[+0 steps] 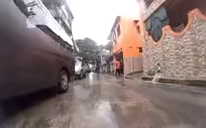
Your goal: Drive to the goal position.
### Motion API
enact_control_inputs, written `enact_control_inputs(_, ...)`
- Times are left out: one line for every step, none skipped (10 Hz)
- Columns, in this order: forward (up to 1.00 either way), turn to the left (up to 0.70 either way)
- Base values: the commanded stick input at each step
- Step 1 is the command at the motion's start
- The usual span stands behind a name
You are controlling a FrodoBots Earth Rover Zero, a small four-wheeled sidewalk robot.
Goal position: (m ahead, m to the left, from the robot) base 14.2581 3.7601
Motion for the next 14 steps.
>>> enact_control_inputs(0.99,0.00)
enact_control_inputs(0.99,0.00)
enact_control_inputs(0.99,0.00)
enact_control_inputs(0.99,0.00)
enact_control_inputs(0.99,0.00)
enact_control_inputs(0.99,0.00)
enact_control_inputs(0.99,0.00)
enact_control_inputs(0.99,0.00)
enact_control_inputs(0.99,0.00)
enact_control_inputs(0.99,0.00)
enact_control_inputs(0.99,0.00)
enact_control_inputs(0.99,0.00)
enact_control_inputs(0.99,0.00)
enact_control_inputs(0.99,0.00)
